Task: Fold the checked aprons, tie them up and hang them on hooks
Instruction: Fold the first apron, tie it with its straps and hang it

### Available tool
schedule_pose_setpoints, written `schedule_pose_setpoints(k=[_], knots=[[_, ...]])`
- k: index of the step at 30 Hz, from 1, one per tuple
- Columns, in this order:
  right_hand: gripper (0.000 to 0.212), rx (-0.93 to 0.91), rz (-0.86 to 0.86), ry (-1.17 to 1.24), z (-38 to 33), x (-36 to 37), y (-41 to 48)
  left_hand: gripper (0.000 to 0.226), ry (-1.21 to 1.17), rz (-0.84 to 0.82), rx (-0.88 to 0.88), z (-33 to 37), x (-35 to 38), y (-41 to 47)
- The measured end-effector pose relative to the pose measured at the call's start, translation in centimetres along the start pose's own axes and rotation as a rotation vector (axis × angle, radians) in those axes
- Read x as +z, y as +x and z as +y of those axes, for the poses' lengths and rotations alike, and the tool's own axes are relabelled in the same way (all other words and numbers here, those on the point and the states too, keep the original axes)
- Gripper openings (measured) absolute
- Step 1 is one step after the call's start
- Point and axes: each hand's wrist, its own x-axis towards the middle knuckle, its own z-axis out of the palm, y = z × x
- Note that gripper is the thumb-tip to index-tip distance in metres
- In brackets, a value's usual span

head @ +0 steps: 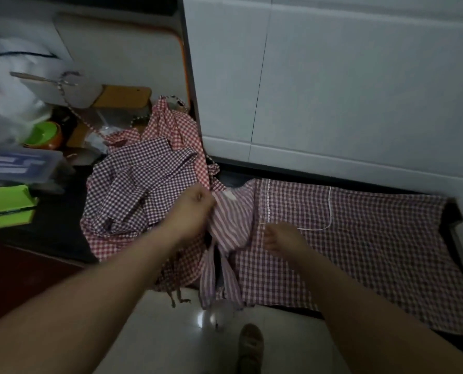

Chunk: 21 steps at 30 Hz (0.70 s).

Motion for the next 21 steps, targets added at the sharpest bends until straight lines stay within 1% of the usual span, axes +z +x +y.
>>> schedule_pose_setpoints(k=[2,3,5,6,7,9,11,12,13,14,15,17,19,21], knots=[[0.026,0.05,-0.007,-0.078,0.1,-0.8,1.0,0.011,0.02,0.158,0.003,2.3,-4.5,3.9],[0.023,0.026,0.001,-0.157,-0.1,-0.9,1.3,0.01,0.084,0.229,0.013,3.1,-6.7,5.7],[0.025,-0.136,0.009,-0.262,-0.8,-0.2,1.3,0.017,0.282,0.313,-0.004,3.9,-9.4,8.3],[0.029,-0.238,0.015,-0.306,-1.4,0.7,1.3,0.025,0.322,0.305,-0.05,3.8,-10.1,9.2],[0.031,-0.328,0.019,-0.363,-2.1,1.5,1.1,0.033,0.304,0.261,-0.102,3.5,-10.2,9.6],[0.029,-0.45,-0.023,-0.464,-3.6,3.9,0.8,0.041,0.225,0.128,-0.219,2.2,-9.9,9.3],[0.027,-0.461,-0.159,-0.496,-4.7,6.5,0.9,0.057,0.298,0.047,-0.262,0.0,-9.3,8.7],[0.034,-0.431,-0.242,-0.524,-5.0,7.7,1.4,0.059,0.375,0.046,-0.252,-0.9,-9.2,8.6],[0.043,-0.412,-0.302,-0.587,-4.9,8.6,2.1,0.052,0.451,0.073,-0.213,-1.6,-9.2,8.7],[0.049,-0.416,-0.32,-0.676,-4.7,9.3,2.9,0.042,0.494,0.113,-0.163,-1.8,-9.4,8.8],[0.053,-0.424,-0.306,-0.762,-4.3,9.8,3.7,0.037,0.501,0.157,-0.109,-2.2,-9.7,9.2],[0.055,-0.43,-0.244,-0.834,-3.5,10.1,4.9,0.038,0.462,0.168,-0.052,-2.2,-10.5,9.9],[0.054,-0.45,-0.197,-0.868,-3.1,10.2,5.4,0.054,0.411,0.064,-0.134,-1.9,-11.4,10.1],[0.053,-0.458,-0.167,-0.896,-3.2,10.8,5.1,0.07,0.369,-0.141,-0.281,-2.0,-12.6,9.5]])
